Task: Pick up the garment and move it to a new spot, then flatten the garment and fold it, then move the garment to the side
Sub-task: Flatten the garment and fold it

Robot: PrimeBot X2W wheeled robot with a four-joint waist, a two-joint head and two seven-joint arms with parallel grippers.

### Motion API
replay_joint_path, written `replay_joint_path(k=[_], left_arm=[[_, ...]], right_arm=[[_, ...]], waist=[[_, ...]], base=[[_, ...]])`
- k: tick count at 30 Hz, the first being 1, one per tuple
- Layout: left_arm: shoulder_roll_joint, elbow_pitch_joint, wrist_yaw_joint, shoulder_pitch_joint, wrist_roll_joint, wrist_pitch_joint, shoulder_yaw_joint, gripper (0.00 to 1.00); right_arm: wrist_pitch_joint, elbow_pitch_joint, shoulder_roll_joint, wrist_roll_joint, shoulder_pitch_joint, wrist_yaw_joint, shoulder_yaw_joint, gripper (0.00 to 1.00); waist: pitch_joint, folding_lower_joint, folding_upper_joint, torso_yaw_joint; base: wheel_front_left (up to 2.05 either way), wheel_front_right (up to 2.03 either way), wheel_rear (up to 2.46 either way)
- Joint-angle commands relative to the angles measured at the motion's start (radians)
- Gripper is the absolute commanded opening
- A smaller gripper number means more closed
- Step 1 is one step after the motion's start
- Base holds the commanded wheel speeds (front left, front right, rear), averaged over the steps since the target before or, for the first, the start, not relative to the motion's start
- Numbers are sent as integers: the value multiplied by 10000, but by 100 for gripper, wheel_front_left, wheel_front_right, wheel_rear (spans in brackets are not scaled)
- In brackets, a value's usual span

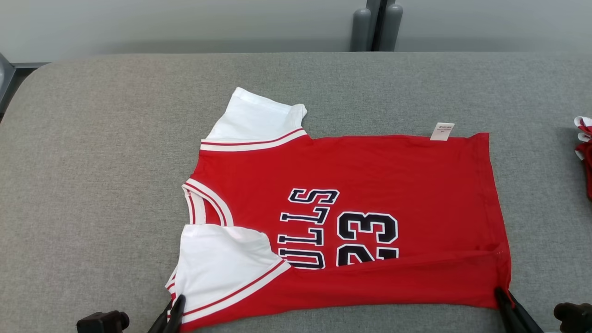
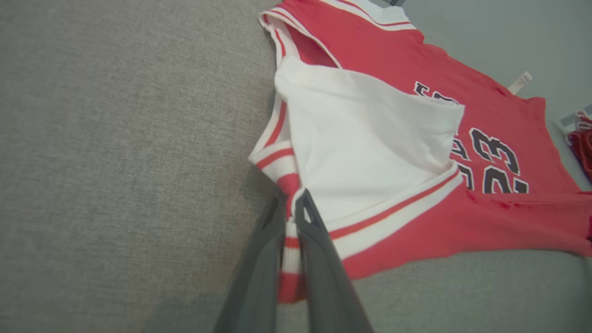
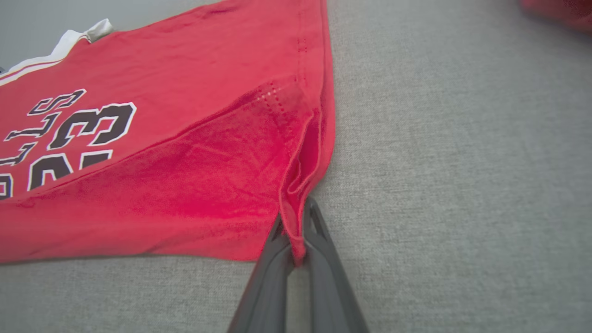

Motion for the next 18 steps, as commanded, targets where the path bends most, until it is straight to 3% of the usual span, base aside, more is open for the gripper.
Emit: replay_joint_path(k=[1,2,3,4,14,18], left_arm=[[73,61,0,-116,71,2,22,0],[95,150,-16,-191,115,11,-11,38],[62,206,-28,-271,101,-27,-16,100],[-16,235,-29,-369,46,-173,48,100],[79,6,153,-1141,941,-1870,423,100],[171,-184,199,-1607,1232,-2431,578,100]], right_arm=[[46,20,-3,84,87,-3,-39,0],[44,9,13,129,100,-3,-25,0],[31,13,30,130,109,-3,-23,40],[-10,6,72,160,107,-3,-26,97],[-1425,-1233,388,-425,-439,-3,-504,100],[-1450,-1838,517,-802,-783,-3,-669,100]], waist=[[-23,0,-1,32],[-40,0,-1,40],[-60,0,-1,38],[-73,0,-1,28],[-167,0,-1,-210],[-164,0,-1,-299]], base=[[0,0,0],[0,0,0],[0,0,0],[0,0,0],[0,0,0],[0,0,0]])
